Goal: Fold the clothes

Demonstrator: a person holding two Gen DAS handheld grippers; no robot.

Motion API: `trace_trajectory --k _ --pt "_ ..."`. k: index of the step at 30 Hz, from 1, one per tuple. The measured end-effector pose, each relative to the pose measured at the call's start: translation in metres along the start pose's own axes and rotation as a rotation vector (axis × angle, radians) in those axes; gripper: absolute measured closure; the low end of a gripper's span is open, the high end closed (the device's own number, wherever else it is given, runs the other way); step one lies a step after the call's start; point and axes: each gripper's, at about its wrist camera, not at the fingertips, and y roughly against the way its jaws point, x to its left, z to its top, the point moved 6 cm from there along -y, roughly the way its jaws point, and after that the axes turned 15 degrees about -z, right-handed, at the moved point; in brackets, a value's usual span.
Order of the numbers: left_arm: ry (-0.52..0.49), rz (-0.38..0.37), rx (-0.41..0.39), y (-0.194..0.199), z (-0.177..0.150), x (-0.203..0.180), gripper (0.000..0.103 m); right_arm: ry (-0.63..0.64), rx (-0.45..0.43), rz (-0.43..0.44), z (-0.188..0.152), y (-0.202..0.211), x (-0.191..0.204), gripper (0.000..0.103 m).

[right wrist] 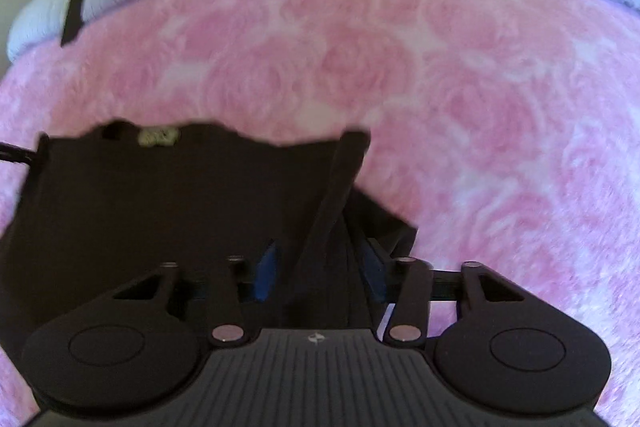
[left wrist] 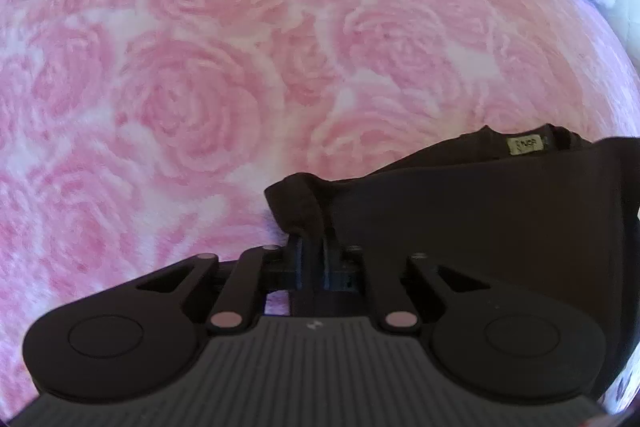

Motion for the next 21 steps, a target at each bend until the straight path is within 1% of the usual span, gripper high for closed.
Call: trace_trajectory --k 1,5,7,9,10,11,13,14,17,19,21 --pt "0.002 -0.004 -0.005 0.001 0.001 0.000 0.097 -0.019 0.018 -0.013 0.000 -0.003 -0.002 0.103" --pt "0.025 -0.006 -0.048 0.012 0.010 0.004 0.100 -0.060 0.001 -0.036 0.007 0.005 -0.017 0.103" --pt "0.044 0.003 -0.038 0.002 0.010 0.008 0.100 -0.080 -0.005 -0.047 0.009 0.003 -0.025 0.103" --pt "0.069 0.014 -0.015 -0.009 0.009 0.014 0.099 -0.112 0.010 -0.078 0.009 -0.004 -0.034 0.102" --pt "0.080 0.016 -0.015 -0.011 0.008 0.016 0.099 -0.132 0.024 -0.102 0.008 -0.009 -0.041 0.095" --pt "0.097 0.019 -0.026 -0.009 0.007 0.018 0.096 -0.151 0.038 -0.126 0.007 -0.013 -0.047 0.091" --pt "0.129 0.025 -0.047 -0.004 0.005 0.023 0.093 -0.182 0.046 -0.174 0.005 -0.013 -0.060 0.088" --pt "0.146 0.028 -0.058 -0.001 0.004 0.025 0.090 -0.196 0.042 -0.184 0.003 -0.008 -0.065 0.086" --pt "0.166 0.035 -0.092 0.013 -0.002 0.025 0.090 -0.220 0.024 -0.139 -0.007 0.015 -0.066 0.083" --pt "0.137 0.018 -0.109 0.025 -0.009 0.015 0.090 -0.218 0.020 -0.088 -0.020 0.031 -0.056 0.077" --pt "0.084 -0.026 -0.102 0.031 -0.022 -0.004 0.090 -0.180 0.029 -0.030 -0.038 0.043 -0.033 0.077"
